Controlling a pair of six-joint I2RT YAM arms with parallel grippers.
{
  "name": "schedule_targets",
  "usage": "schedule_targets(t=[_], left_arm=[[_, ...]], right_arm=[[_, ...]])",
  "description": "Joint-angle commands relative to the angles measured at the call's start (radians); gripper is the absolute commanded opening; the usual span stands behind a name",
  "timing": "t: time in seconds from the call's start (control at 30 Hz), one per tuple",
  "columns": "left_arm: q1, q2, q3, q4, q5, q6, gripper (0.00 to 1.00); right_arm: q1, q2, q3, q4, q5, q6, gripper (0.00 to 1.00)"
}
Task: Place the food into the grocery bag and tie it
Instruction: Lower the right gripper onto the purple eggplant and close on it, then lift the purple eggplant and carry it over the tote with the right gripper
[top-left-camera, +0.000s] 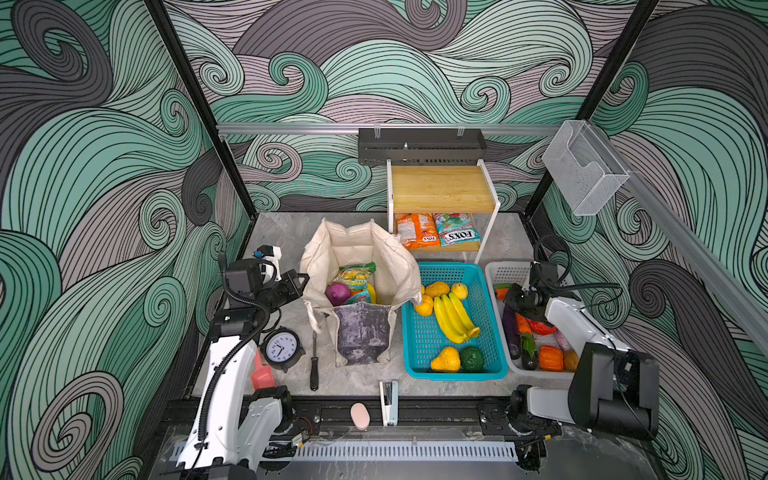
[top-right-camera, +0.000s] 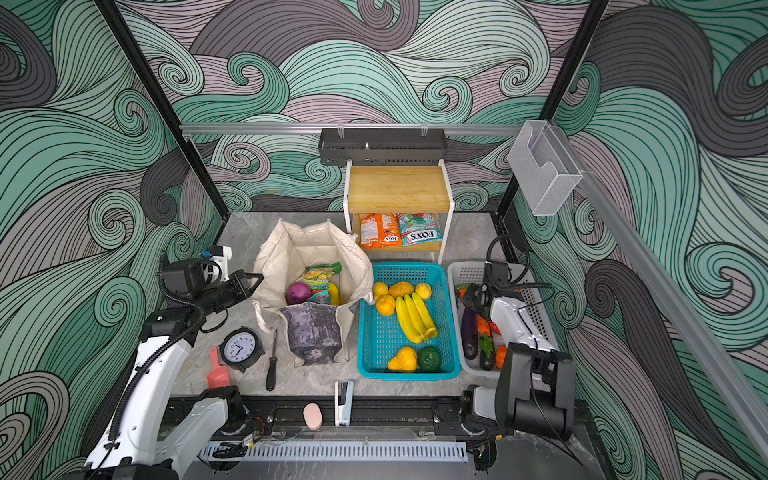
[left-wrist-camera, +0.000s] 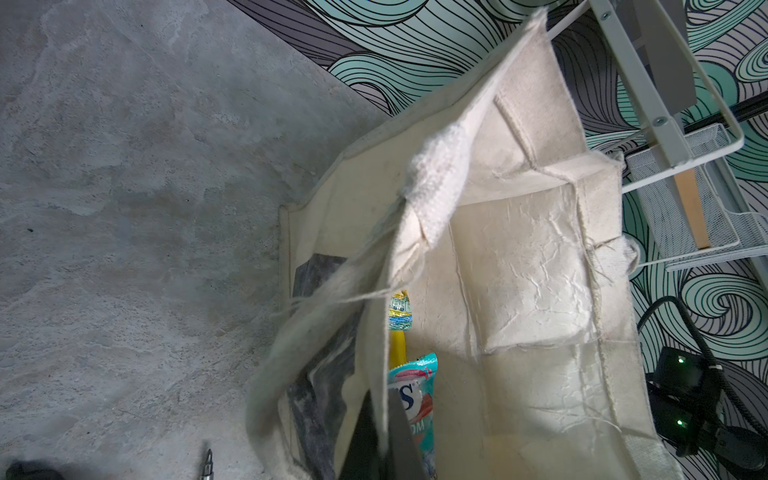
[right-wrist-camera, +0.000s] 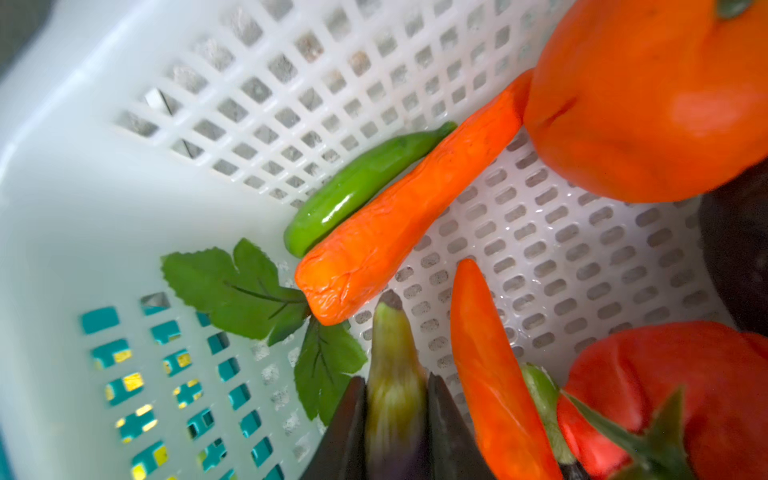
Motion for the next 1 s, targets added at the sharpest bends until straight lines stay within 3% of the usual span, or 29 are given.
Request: schedule_targets(t=[0.0,0.17,0.57,0.97], left_arm=[[0.002,-0.005,0.004,0.008,0.023,-0.004,0.0],[0.002,-0.004,0.004,0.006,0.019,-0.003,0.0],[0.002,-0.003,0.003,0.004,0.016,-0.001,0.0],[0.002,-0.012,0.005,0.0,-0.003,0.003,0.0]], right_arm=[[-0.003,-0.017,-0.014,-0.001,0.013,0.01,0.2],[-0.002,-0.049,-0.005,-0.028,0.029,0.01,0.22],[-0.002,-0.32,0.046,-0.107,0.071,-0.001,0.2],[0.003,-0.462,0.116,-0.106,0.03,-0.01,0.19]])
